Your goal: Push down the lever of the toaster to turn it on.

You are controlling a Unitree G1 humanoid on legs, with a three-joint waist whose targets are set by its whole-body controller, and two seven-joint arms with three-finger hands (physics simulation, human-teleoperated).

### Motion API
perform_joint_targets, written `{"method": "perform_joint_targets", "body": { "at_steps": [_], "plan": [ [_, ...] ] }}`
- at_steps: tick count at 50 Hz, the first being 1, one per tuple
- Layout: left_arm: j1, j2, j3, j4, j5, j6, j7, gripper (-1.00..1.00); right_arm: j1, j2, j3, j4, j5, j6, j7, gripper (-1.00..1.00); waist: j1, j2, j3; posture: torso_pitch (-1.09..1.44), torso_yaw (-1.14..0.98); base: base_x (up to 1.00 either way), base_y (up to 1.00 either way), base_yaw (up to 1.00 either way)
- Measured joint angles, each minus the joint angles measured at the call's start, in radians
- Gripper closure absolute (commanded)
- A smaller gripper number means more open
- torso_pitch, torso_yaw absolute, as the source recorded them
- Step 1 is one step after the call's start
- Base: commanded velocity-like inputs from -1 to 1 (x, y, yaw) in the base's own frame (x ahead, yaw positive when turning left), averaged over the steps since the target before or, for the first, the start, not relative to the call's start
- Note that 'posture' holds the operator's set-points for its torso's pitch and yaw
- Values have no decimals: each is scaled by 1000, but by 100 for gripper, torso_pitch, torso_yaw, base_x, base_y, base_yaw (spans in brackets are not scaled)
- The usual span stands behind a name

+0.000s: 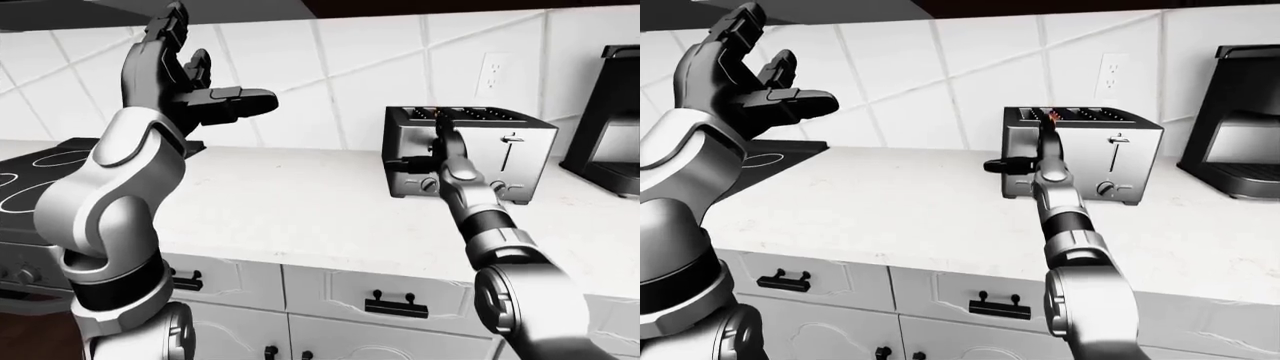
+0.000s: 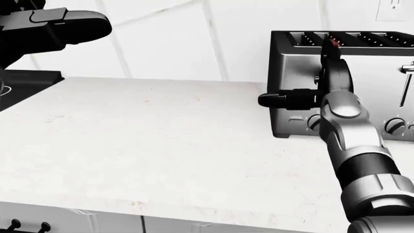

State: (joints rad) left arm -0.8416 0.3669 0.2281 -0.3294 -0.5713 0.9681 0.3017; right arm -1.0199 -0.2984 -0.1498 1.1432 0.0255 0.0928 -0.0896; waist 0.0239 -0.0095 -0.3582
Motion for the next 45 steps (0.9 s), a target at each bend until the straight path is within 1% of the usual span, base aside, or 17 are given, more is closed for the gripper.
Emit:
{"method": "perform_joint_targets", "body": {
  "at_steps": [31, 45],
  "plan": [
    [-2, -6, -4, -1, 10, 0, -5, -100, 34, 11, -9, 57, 3, -55, 5, -100, 0, -4, -6, -51, 0, 0, 0, 0],
    [-2, -6, -4, 2, 11, -3, -6, -100, 47, 12, -15, 73, 9, -54, 12, -100, 1, -7, -7, -51, 0, 0, 0, 0]
  ]
}}
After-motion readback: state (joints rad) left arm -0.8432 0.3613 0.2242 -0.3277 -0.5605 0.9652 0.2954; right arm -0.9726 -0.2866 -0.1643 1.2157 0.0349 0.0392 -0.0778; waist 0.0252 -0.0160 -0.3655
